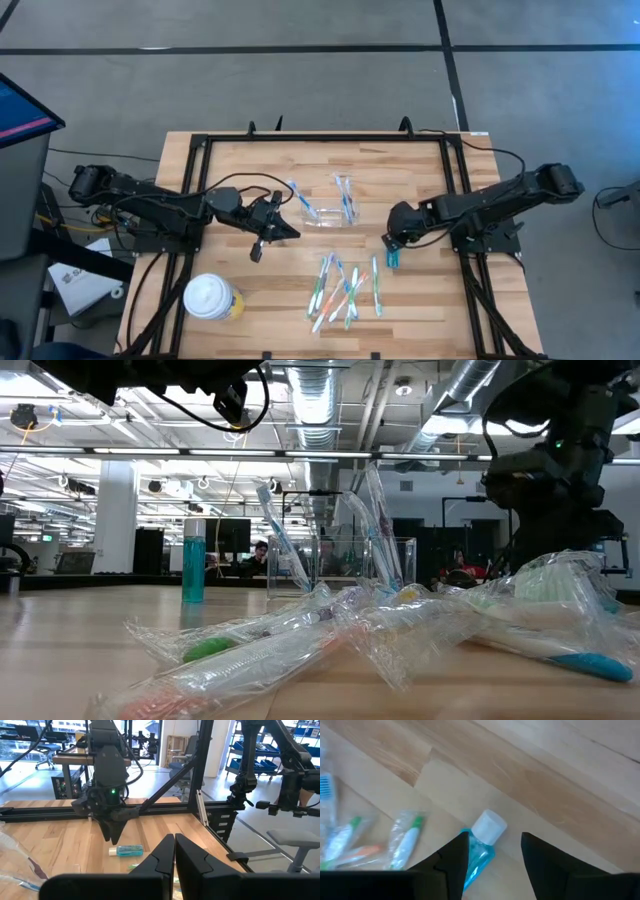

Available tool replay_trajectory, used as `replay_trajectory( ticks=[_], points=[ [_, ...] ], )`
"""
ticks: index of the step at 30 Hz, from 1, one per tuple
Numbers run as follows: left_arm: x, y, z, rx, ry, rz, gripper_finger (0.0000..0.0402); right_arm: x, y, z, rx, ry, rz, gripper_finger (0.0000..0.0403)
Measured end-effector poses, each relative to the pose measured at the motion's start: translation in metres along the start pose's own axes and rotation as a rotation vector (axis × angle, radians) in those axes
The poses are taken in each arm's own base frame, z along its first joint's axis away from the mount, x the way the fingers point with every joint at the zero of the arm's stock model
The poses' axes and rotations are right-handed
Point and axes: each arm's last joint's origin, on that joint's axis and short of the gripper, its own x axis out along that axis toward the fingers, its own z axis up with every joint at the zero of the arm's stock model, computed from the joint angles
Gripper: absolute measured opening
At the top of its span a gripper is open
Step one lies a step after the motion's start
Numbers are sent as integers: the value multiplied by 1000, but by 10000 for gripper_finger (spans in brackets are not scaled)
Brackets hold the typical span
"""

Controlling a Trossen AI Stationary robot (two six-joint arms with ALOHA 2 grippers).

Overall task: Pick & Place toothbrushing station
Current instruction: Put the mouthwash into the transparent organizer

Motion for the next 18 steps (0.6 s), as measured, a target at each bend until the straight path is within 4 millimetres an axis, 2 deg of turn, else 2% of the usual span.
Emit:
replay_trajectory(
  ticks=[9, 14, 18],
  points=[
    [0, 0, 0, -1, 1, 0, 7, 30, 8, 2, -32, 27, -39, 184],
    [0, 0, 0, -1, 1, 0, 7, 37, 8, 2, -8, 41, -69, 183],
    [0, 0, 0, -1, 1, 0, 7, 36, 8, 2, 11, 39, -70, 163]
  ],
)
